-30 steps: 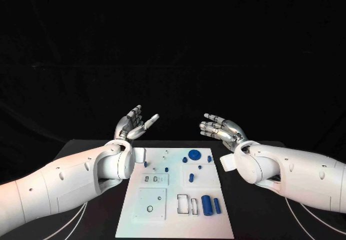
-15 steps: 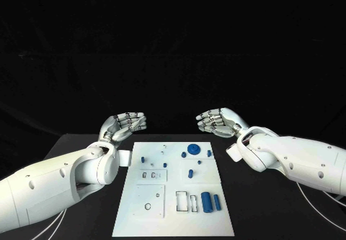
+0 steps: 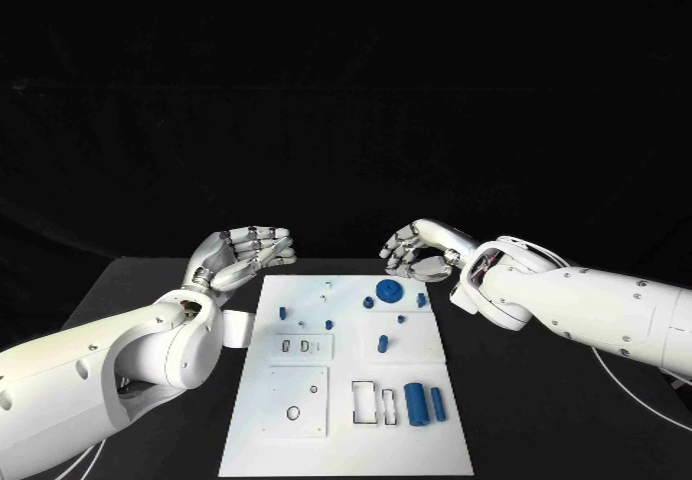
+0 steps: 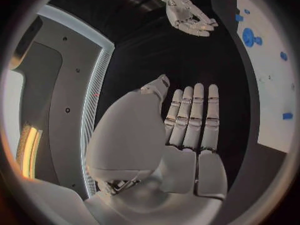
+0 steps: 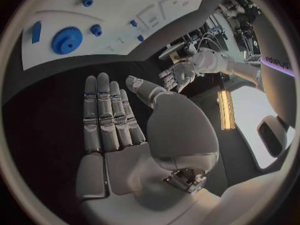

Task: Assemble the parts on the task board

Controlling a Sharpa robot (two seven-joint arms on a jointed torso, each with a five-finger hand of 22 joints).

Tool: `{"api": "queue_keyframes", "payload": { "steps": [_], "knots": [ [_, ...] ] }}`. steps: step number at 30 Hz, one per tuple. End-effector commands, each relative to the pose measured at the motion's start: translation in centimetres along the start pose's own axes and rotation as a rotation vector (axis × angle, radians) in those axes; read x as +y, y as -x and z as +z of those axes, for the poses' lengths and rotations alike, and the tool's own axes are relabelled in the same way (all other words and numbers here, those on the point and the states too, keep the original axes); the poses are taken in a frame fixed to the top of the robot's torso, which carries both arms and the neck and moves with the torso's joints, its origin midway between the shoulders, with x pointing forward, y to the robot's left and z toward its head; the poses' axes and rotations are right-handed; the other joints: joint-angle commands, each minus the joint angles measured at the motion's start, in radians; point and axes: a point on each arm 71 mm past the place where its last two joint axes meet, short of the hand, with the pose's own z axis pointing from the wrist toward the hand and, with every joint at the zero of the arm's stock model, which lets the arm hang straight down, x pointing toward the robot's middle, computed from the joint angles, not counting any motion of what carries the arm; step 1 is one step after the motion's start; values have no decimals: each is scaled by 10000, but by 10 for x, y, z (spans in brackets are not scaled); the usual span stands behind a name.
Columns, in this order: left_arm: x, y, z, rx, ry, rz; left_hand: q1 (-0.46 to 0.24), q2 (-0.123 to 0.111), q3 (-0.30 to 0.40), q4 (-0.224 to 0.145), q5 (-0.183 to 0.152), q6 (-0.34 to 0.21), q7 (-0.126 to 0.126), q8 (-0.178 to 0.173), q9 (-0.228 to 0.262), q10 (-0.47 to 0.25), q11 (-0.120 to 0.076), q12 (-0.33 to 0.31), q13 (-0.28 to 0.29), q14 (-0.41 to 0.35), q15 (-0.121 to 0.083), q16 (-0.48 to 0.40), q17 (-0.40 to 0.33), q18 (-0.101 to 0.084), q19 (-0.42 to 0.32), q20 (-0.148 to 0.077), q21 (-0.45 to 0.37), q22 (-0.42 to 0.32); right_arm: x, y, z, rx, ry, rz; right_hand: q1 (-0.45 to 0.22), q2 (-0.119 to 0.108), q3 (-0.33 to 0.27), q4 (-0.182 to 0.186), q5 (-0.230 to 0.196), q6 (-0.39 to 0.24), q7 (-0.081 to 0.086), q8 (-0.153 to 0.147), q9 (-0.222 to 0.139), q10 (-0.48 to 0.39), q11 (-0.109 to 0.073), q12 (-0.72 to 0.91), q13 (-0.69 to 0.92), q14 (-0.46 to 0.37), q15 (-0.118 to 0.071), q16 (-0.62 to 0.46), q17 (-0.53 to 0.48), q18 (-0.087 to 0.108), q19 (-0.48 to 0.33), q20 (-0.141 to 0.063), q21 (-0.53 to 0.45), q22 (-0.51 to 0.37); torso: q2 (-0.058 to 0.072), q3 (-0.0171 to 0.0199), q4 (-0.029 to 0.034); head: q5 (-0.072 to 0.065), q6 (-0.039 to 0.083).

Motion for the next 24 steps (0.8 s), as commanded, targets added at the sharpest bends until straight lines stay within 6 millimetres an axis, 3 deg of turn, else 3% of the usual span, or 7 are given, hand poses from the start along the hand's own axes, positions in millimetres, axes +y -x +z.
{"api": "queue_keyframes", "payload": {
  "steps": [1,7,9,11,12,14,24],
  "knots": [
    [-6,-9,-3,587,-74,-146,-53,-96,52,5,-22,52,-11,6,-16,91,14,-67,-10,61,-6,28,17,138,95,2,65,-16,2,-7,3,906,-50,-2290,-84,-332,-284,151,162,300,-208,-26,87,613,-265,-293,110,1841,-503,1115,1087,130,1296,-547,1320,733,306,-37,124,-80,45],
    [-14,-13,-9,714,-148,-316,-93,-134,85,17,-21,40,-11,-25,-28,85,22,-144,-16,20,10,-26,19,131,99,0,53,-34,9,-12,10,1191,72,-3428,-164,-473,-298,289,178,292,-248,-165,116,561,-298,-467,219,2438,-603,2146,1961,103,1750,-686,2032,1196,543,-44,188,-126,124],
    [-15,-14,-9,745,-169,-354,-100,-139,93,18,-20,39,-10,-30,-30,84,25,-159,-17,11,13,-37,19,130,98,0,49,-38,11,-14,12,1329,79,-3738,-247,-555,-341,383,122,185,-243,-269,116,139,-261,-491,236,2824,-597,2903,2470,92,2009,-708,2469,1514,618,-50,215,-161,141],
    [-17,-15,-10,769,-179,-389,-105,-143,107,19,-20,36,-10,-38,-33,84,27,-179,-18,1,17,-52,20,129,96,1,44,-43,13,-16,14,1414,85,-3958,-254,-585,-388,439,107,156,-253,-306,141,-66,-250,-421,285,2866,-585,3768,3240,-52,2399,-709,3379,2613,668,-57,234,-191,149],
    [-17,-15,-10,780,-182,-408,-107,-145,114,18,-20,35,-9,-43,-35,83,28,-190,-18,-5,19,-60,20,128,96,1,42,-46,14,-17,15,1458,88,-4073,-234,-592,-441,504,99,134,-246,-332,180,-311,-235,-362,330,3116,-560,5967,5490,-361,3224,-707,5082,4789,699,-58,245,-207,156],
    [-18,-16,-11,800,-185,-438,-108,-146,115,18,-20,34,-9,-43,-35,83,28,-192,-18,-6,19,-61,20,128,96,1,42,-47,15,-19,17,1549,89,-4278,-158,-608,-500,584,113,108,-216,-367,252,-548,-191,-214,444,2818,-493,7101,6560,-463,3272,-655,5907,5814,746,-69,265,-236,162],
    [-19,-17,-12,810,-166,-513,-129,-166,148,18,-20,16,6,-73,-47,70,42,-257,-20,-35,32,-104,23,127,96,3,30,-62,18,-24,22,1834,51,-4855,-46,-627,-541,700,133,22,-198,-442,363,-892,-139,21,597,2870,-430,8745,8216,-704,3722,-548,7348,7748,912,-102,361,-336,200]
  ]
}}
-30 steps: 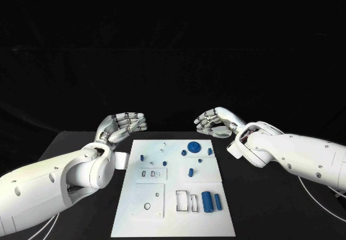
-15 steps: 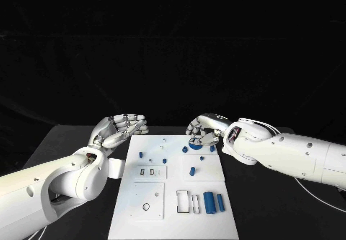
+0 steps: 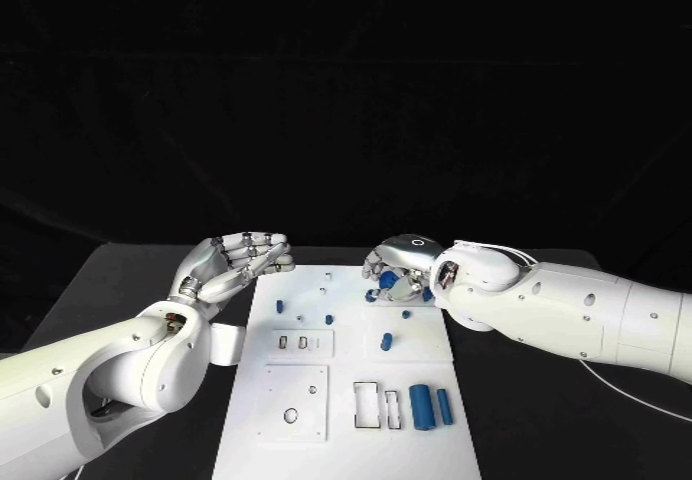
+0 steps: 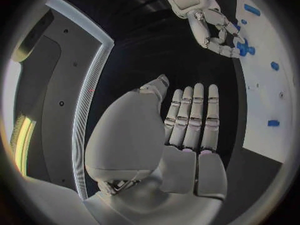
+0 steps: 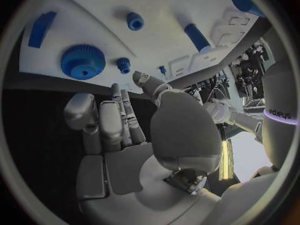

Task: Assemble the parts on the task board

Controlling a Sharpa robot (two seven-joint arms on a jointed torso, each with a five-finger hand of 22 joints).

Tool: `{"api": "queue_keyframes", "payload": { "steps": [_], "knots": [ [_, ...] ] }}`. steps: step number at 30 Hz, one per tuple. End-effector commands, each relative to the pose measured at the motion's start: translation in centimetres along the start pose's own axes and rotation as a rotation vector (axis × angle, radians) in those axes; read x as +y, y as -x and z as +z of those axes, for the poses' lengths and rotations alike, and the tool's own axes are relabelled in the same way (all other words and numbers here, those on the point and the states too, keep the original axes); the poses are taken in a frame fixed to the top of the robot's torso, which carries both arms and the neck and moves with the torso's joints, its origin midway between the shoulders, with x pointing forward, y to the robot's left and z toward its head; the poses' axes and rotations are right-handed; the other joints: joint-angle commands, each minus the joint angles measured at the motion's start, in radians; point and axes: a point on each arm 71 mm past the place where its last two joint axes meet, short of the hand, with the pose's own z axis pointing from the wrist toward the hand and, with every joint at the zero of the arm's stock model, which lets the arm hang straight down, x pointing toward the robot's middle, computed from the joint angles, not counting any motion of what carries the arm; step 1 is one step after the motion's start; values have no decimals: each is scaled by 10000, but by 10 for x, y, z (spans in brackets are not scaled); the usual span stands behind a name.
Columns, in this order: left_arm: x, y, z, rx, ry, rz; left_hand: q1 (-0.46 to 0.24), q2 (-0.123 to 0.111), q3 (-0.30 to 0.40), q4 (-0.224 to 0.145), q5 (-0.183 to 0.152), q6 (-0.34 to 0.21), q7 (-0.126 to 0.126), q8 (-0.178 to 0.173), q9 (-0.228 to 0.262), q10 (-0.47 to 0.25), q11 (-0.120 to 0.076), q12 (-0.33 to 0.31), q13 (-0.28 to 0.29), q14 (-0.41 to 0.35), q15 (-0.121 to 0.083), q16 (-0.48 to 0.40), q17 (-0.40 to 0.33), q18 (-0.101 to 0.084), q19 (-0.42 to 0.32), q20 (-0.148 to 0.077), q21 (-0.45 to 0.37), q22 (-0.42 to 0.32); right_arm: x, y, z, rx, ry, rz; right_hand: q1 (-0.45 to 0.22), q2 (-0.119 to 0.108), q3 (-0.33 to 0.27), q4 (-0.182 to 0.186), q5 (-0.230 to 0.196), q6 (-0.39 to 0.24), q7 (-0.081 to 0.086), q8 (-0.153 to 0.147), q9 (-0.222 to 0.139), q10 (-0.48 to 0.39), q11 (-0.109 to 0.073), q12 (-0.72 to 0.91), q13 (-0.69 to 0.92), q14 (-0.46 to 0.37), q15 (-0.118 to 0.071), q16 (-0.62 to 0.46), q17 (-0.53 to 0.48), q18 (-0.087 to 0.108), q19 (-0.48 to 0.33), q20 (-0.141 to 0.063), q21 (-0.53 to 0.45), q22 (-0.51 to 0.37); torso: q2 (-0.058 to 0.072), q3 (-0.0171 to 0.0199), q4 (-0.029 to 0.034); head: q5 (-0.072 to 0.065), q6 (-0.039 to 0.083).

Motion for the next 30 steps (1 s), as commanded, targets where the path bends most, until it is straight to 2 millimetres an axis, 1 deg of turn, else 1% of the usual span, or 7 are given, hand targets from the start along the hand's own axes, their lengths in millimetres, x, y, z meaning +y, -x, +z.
{"api": "queue_keyframes", "payload": {
  "steps": [1,4,6,16,22,27,30],
  "knots": [
    [-2,-2,0,185,-45,-152,-38,-75,65,-9,-21,17,6,-71,-16,21,22,-76,-12,-45,42,-57,11,129,97,3,31,-18,0,-4,1,464,-174,-758,118,-25,1,70,8,-77,13,-53,27,-93,1,94,31,260,66,272,272,-126,104,11,251,345,93,-21,62,-46,6],
    [-2,-2,-1,180,-40,-157,-38,-75,65,-9,-21,17,6,-71,-16,21,22,-76,-12,-45,42,-57,11,129,97,3,31,-18,0,-4,2,510,-184,-845,143,-14,19,99,2,-30,11,-33,67,-94,-10,177,70,276,67,502,470,-251,465,22,792,1132,114,-35,82,-75,-1],
    [-2,-2,-1,181,-36,-161,-42,-76,70,-8,-21,15,9,-75,-18,19,25,-85,-12,-48,44,-63,12,129,97,3,30,-21,0,-5,2,543,-184,-903,147,-5,30,109,4,-8,5,-23,79,-87,-8,200,80,283,65,568,539,-266,509,22,865,1232,123,-45,100,-94,-10],
    [-3,-1,-1,180,-12,-182,-49,-78,74,-7,-21,12,12,-80,-19,18,28,-95,-12,-51,46,-69,12,129,97,4,28,-23,0,-8,4,694,-208,-996,280,132,319,135,57,174,-40,54,166,56,-49,363,134,345,42,1018,1012,-368,777,14,1326,1902,220,-33,148,-113,40],
    [-3,-1,-1,172,5,-204,-56,-81,80,-5,-20,9,17,-86,-22,16,32,-108,-12,-55,49,-76,13,128,97,5,26,-26,1,-9,4,662,-174,-980,366,278,638,165,-186,295,-96,106,234,289,-118,487,158,364,-5,1228,1200,-407,869,-18,1522,2191,264,-36,164,-124,67],
    [-3,-1,-1,177,13,-216,-56,-81,80,-5,-20,9,17,-86,-22,16,32,-108,-12,-55,49,-76,13,128,97,5,26,-26,1,-9,4,636,-189,-952,384,328,763,184,-259,366,-120,140,269,411,-150,540,169,367,-26,1297,1265,-425,905,-34,1594,2305,309,-38,178,-151,79],
    [-3,-1,-1,177,24,-222,-62,-81,86,-3,-21,7,21,-90,-23,16,35,-118,-12,-57,51,-82,15,128,97,5,24,-29,1,-9,4,549,-210,-935,405,389,880,207,-293,513,-181,225,335,590,-210,620,194,373,-70,1367,1326,-444,951,-63,1677,2436,320,-40,193,-157,74]
  ]
}}
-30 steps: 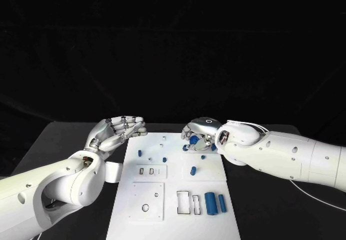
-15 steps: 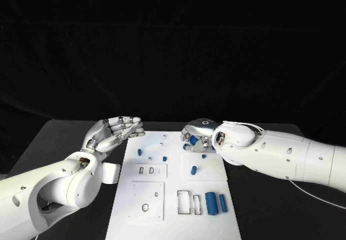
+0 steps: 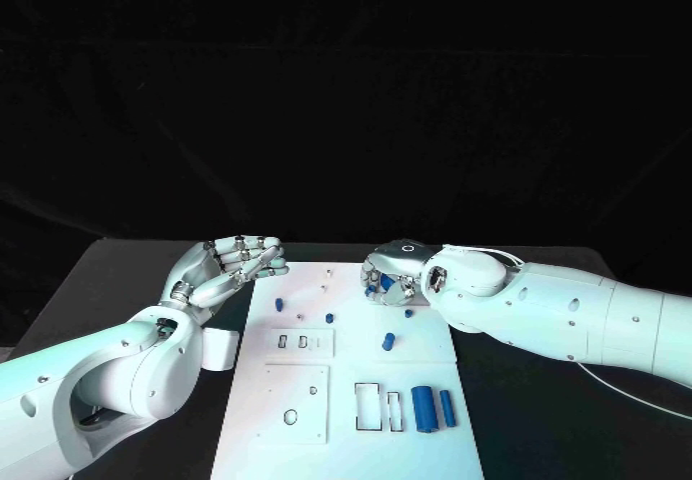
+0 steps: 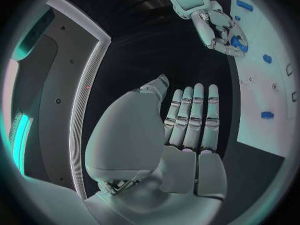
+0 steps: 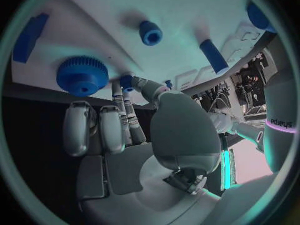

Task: Assemble the parts on the task board

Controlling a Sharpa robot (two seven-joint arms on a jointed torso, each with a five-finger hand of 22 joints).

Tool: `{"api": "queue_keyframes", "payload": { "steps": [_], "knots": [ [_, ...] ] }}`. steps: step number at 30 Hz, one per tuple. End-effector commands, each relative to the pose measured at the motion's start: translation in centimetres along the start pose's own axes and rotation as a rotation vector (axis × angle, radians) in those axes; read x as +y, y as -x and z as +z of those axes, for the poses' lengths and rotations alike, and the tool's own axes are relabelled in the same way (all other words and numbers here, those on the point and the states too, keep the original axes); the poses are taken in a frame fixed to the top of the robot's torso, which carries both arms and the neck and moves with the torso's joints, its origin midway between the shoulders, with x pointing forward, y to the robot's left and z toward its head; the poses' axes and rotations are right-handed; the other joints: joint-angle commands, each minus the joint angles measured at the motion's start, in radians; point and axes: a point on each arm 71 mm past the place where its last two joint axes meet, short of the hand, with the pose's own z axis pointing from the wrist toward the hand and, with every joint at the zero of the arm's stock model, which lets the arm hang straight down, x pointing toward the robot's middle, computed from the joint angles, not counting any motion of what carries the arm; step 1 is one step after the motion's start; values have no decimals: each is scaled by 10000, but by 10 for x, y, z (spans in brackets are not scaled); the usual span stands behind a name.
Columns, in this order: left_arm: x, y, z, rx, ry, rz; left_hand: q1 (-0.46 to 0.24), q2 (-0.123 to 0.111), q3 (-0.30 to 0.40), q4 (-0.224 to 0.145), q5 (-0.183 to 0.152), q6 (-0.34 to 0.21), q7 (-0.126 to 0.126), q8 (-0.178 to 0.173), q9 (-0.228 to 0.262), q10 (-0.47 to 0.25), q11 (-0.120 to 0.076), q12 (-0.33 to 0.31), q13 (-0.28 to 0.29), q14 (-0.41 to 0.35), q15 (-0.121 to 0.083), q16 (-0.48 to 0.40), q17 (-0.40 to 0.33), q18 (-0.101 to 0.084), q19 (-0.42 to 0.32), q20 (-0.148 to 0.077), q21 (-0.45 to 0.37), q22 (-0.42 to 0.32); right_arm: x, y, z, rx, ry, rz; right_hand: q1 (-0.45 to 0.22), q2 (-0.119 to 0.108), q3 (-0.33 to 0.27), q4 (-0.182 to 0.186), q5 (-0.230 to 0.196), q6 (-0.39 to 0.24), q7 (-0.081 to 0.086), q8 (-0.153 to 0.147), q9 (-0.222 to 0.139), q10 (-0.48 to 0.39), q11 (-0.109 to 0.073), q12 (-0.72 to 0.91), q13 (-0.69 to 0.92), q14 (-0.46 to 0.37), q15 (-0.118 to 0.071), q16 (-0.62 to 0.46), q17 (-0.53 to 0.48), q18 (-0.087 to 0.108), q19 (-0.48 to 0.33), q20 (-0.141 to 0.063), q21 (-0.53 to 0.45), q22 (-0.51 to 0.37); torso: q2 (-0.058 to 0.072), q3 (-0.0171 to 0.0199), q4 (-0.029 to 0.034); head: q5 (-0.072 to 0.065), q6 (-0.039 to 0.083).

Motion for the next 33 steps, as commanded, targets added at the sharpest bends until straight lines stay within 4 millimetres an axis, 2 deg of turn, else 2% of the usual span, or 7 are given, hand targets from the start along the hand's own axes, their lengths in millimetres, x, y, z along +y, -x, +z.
{"api": "queue_keyframes", "payload": {
  "steps": [1,5,7,16,22,27,33],
  "knots": [
    [-1,-2,0,181,-25,-167,-28,-47,58,25,-21,7,21,-54,-16,17,34,-35,-13,-27,21,-41,13,130,97,5,29,-12,0,-2,0,47,-64,-136,70,141,111,-6,-75,177,-49,98,63,187,-52,89,43,358,-114,68,36,-104,81,-13,69,86,35,-4,24,-15,-7],
    [-1,-2,0,167,-2,-178,-37,-43,65,30,-21,6,26,-59,-17,17,37,-45,-13,-27,23,-46,15,129,97,6,27,-15,0,1,-1,-405,-121,-106,261,398,390,-52,-458,507,-190,344,273,538,-205,229,139,366,-236,163,113,-139,164,-122,205,306,54,-1,38,-11,-8],
    [-1,-2,0,161,8,-181,-37,-43,65,30,-21,6,26,-59,-17,17,37,-45,-13,-27,23,-46,15,129,97,6,27,-15,0,3,-2,-608,-132,-91,290,426,430,-67,-498,535,-202,374,305,582,-224,246,155,369,-251,180,131,-146,182,-137,230,347,57,0,47,-7,-10],
    [0,1,1,101,67,-200,-37,-43,65,30,-21,6,26,-59,-17,17,37,-45,-13,-27,23,-46,15,129,97,6,27,-15,9,16,-3,-1975,-51,88,355,403,546,-156,-558,607,-243,492,461,703,-279,275,220,375,-298,234,168,-176,250,-191,330,515,87,-18,78,14,109],
    [0,1,1,82,86,-207,-48,-40,76,35,-21,3,32,-66,-20,17,42,-61,-12,-26,26,-53,18,130,98,6,25,-19,13,22,6,-2576,-154,128,348,372,572,-174,-550,580,-230,496,492,669,-264,244,222,373,-296,243,167,-175,238,-198,328,511,111,-31,105,1,188],
    [0,1,1,99,98,-231,-48,-40,76,35,-21,3,32,-66,-20,17,42,-61,-12,-26,26,-53,18,130,98,6,25,-19,13,24,15,-2900,-270,127,348,365,592,-180,-518,565,-224,496,506,659,-260,231,224,373,-292,247,167,-178,243,-199,338,528,132,-42,122,17,208],
    [0,-1,1,150,113,-268,-50,-40,82,34,-21,2,34,-70,-21,17,43,-70,-12,-27,27,-57,19,130,98,7,23,-21,16,25,27,-3129,-318,167,330,341,620,-187,-475,529,-208,493,534,639,-246,207,227,372,-283,257,167,-178,234,-197,338,530,159,-31,150,13,224]
  ]
}}
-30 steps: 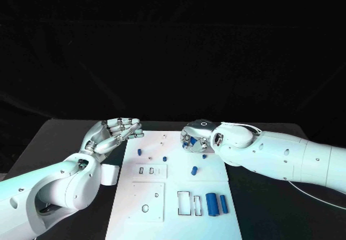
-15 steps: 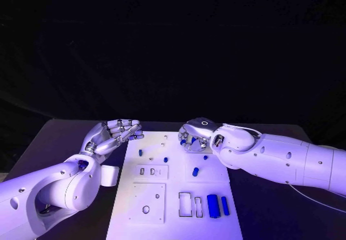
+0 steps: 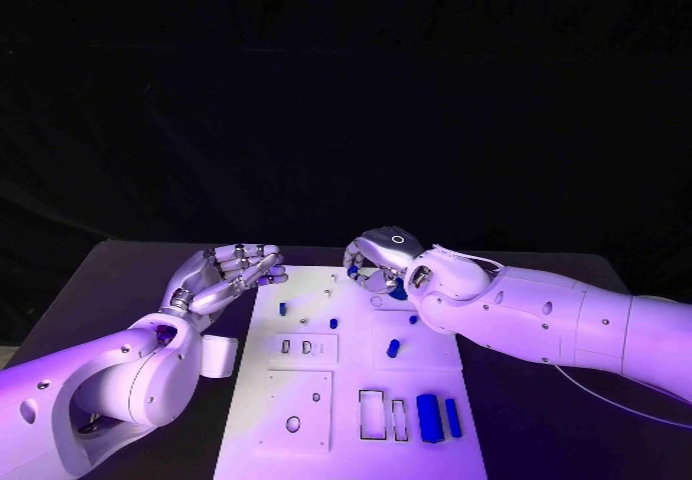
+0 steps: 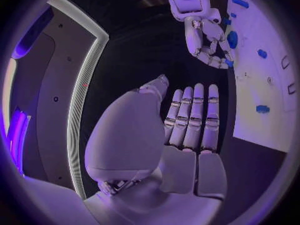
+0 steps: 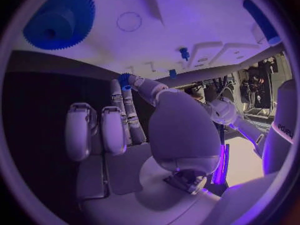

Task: Assemble the parts on the task board

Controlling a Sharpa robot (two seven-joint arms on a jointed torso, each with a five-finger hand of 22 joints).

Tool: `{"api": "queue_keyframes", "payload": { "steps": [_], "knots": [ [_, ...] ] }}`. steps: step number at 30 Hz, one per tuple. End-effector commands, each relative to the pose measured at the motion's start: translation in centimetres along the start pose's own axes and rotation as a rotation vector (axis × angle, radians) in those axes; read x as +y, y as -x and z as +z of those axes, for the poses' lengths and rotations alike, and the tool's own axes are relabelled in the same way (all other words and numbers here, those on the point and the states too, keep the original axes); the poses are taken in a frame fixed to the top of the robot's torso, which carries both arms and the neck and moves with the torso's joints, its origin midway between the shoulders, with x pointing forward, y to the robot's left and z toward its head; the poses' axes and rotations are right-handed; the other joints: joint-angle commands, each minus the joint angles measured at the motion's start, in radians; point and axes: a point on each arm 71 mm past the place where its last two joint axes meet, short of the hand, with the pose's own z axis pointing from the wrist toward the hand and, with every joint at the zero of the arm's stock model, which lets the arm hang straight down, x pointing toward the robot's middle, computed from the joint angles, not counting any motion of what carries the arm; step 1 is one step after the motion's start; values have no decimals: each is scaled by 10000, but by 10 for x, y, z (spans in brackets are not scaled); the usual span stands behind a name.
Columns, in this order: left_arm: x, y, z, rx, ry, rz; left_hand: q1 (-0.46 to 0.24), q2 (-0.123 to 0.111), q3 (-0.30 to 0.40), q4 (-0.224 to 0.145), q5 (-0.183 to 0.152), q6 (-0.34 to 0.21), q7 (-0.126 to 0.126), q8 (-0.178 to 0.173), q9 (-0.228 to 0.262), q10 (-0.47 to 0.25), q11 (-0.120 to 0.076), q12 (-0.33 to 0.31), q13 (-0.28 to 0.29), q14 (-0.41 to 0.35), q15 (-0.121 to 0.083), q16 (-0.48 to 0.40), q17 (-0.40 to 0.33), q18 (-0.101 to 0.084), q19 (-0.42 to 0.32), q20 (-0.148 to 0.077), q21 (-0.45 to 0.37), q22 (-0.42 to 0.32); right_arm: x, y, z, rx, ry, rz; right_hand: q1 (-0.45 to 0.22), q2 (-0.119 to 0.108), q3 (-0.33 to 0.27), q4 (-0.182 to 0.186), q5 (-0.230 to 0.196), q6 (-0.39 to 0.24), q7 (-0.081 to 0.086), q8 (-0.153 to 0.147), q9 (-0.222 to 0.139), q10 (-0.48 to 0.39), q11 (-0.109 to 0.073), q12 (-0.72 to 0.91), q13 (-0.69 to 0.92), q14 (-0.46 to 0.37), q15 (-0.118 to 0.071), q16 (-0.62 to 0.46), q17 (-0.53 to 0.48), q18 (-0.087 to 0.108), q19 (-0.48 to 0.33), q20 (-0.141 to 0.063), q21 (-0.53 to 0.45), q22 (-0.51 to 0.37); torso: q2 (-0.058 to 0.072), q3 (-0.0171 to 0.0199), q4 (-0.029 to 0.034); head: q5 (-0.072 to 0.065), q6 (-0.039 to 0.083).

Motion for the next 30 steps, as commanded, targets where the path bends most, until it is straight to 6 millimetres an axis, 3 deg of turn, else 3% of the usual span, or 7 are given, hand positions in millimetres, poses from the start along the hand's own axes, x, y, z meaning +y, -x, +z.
{"api": "queue_keyframes", "payload": {
  "steps": [1,11,30],
  "knots": [
    [-1,-4,1,225,-23,-176,-45,-35,55,6,-21,2,34,-31,-14,17,43,-35,-13,-18,18,-58,9,132,62,-29,24,-12,1,2,5,-491,-111,42,20,34,78,15,32,-37,33,25,13,172,-170,-17,89,373,-61,58,7,-178,54,-17,37,11,26,2,29,6,4],
    [-1,-4,1,256,-23,-193,-41,-35,67,0,-21,-3,35,-38,-17,14,46,-51,-13,-19,21,-65,11,131,62,-28,21,-16,11,-4,14,-472,75,237,-3,20,93,19,37,-76,49,14,31,148,-156,-40,90,372,-50,64,5,-177,45,-11,36,10,92,-32,159,-54,-10],
    [-2,-4,1,248,-35,-186,-41,-35,67,0,-21,-3,35,-38,-17,14,46,-51,-13,-19,21,-65,11,131,62,-28,21,-16,9,-11,14,-35,-24,257,-24,1,97,22,37,-102,58,9,46,133,-145,-55,92,369,-40,66,-3,-174,33,-6,30,0,117,-37,143,-9,-82]
  ]
}}
